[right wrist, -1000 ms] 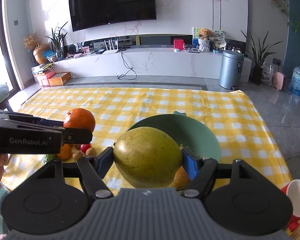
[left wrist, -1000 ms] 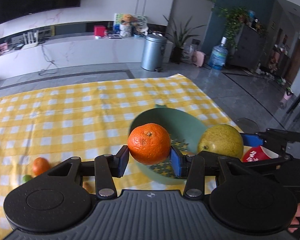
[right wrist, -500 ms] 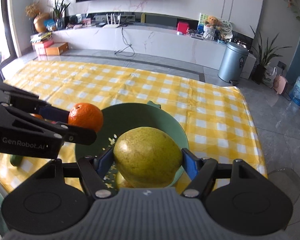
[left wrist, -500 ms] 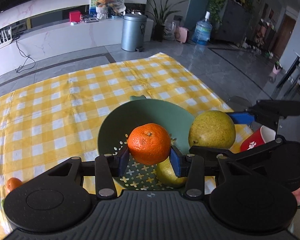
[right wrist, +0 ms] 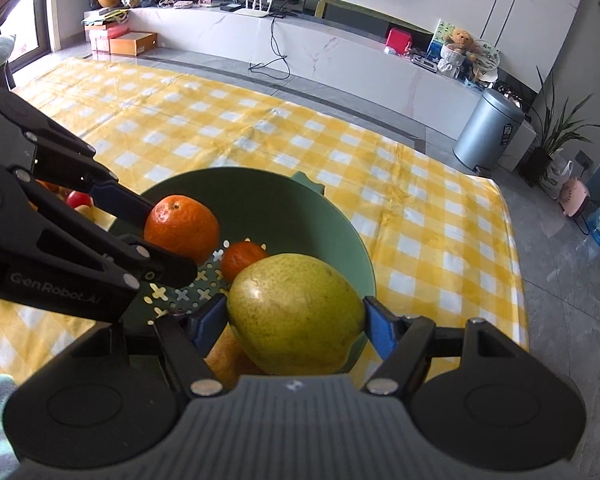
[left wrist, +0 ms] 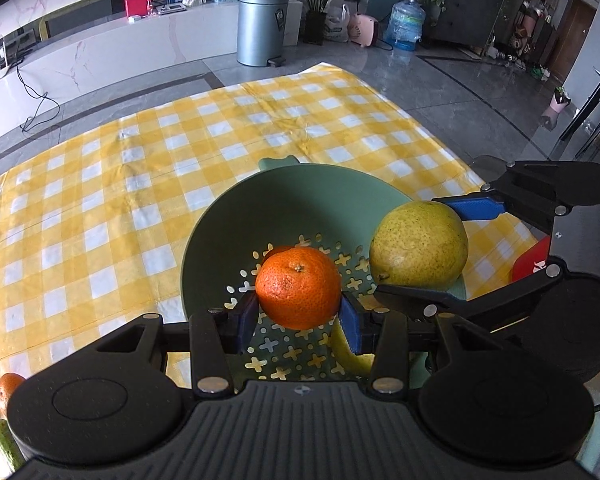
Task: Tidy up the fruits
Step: 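Carry the tangerine in the left gripper while the right carries the pomelo into the colander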
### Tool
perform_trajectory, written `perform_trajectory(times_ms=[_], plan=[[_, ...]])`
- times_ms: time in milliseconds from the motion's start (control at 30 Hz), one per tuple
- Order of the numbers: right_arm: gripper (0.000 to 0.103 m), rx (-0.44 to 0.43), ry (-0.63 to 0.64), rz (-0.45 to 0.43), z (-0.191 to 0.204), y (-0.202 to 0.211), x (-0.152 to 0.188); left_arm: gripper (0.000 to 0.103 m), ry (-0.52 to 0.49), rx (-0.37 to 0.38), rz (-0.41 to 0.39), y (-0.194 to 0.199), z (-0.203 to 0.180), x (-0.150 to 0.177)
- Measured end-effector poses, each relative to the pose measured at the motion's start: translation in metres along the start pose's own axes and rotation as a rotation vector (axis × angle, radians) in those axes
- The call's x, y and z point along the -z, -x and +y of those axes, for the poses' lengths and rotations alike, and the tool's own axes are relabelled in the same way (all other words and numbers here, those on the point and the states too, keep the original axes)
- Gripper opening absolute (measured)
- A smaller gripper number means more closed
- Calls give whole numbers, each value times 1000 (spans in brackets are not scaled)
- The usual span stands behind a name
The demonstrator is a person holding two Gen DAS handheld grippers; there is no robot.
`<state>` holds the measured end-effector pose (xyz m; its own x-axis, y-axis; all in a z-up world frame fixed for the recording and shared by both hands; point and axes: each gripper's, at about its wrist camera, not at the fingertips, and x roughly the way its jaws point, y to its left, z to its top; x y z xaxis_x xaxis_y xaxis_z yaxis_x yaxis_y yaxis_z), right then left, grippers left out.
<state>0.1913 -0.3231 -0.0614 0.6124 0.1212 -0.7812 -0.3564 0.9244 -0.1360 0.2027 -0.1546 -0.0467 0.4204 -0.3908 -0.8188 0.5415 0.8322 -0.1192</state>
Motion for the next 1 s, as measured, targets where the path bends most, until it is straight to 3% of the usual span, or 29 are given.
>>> perform_trajectory(times_ms=[533,1000], plan=[[70,-10,46,38,-1,-25,2,49,45,-6,87,-29,12,2],[70,-16,108,52,-1,-31,-2,50,54,-16,85,-30,11,1]])
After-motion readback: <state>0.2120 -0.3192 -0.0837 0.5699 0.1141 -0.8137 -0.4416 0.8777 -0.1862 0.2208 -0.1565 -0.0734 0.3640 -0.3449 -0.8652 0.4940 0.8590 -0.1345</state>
